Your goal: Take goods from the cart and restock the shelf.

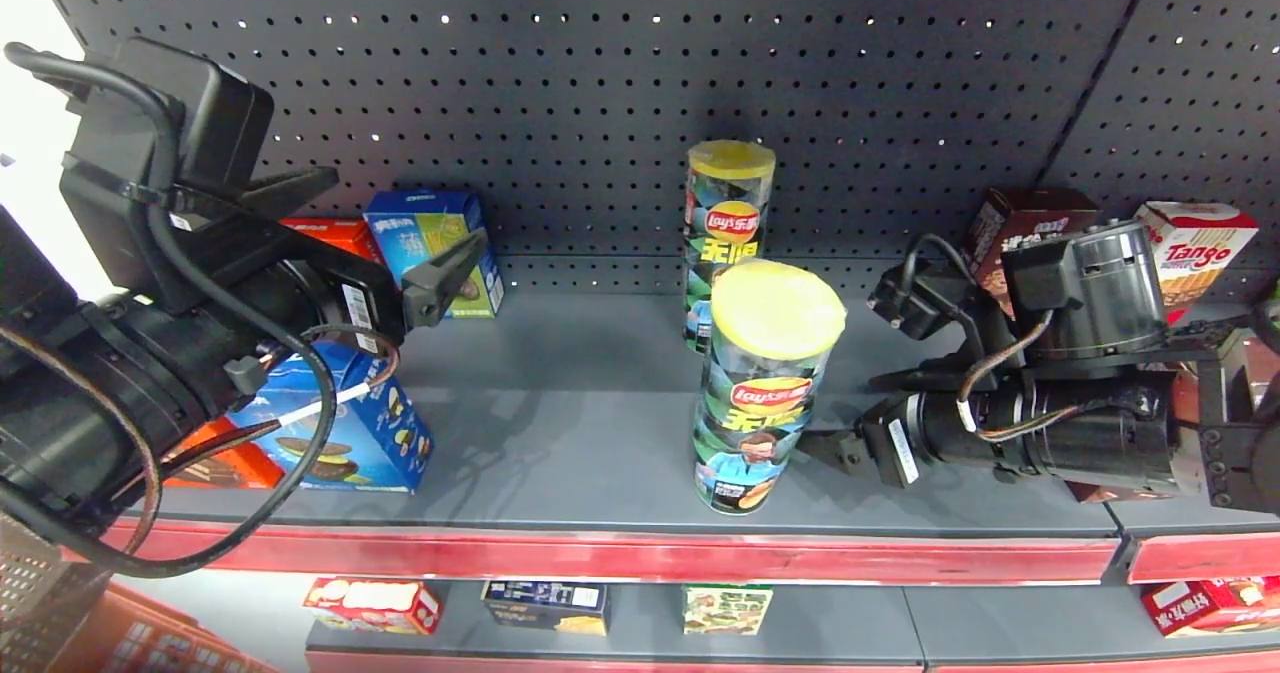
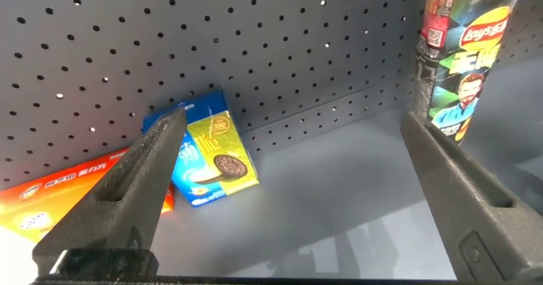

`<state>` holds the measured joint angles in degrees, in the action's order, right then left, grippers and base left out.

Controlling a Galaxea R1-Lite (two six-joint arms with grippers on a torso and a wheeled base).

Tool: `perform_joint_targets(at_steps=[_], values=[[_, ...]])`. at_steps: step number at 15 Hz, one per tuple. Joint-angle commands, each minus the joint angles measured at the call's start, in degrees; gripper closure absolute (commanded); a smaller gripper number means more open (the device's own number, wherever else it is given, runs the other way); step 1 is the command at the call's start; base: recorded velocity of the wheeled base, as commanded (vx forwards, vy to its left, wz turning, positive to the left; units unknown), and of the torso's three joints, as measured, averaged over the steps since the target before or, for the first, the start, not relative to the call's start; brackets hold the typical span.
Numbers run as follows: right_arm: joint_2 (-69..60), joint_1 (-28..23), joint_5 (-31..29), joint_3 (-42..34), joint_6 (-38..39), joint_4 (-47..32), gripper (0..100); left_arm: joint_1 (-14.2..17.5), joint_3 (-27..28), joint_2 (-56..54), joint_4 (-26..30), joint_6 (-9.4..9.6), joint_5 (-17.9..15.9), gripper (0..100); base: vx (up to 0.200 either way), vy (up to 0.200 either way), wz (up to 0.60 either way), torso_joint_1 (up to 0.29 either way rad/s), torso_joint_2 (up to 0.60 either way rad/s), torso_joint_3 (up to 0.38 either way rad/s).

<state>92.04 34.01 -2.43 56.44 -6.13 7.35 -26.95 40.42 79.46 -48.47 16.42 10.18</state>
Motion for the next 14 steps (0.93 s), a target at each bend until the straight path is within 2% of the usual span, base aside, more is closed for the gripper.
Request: perform_joint_targets(at_steps=[1,14], values=[[0.5,0.3,0.0,0.4,-0.1,0.0,0,0.1,0.0,0.1,0.0,0.01,0.0,0,0.0,0.0,0.0,0.0,0.0,0.0],[0.2,0.8,0.0,0.6,0.0,0.7,0,0.1,0.4,0.3,0.0,-0.07,0.0,0,0.0,0.0,0.0,0.0,0.0,0.0]])
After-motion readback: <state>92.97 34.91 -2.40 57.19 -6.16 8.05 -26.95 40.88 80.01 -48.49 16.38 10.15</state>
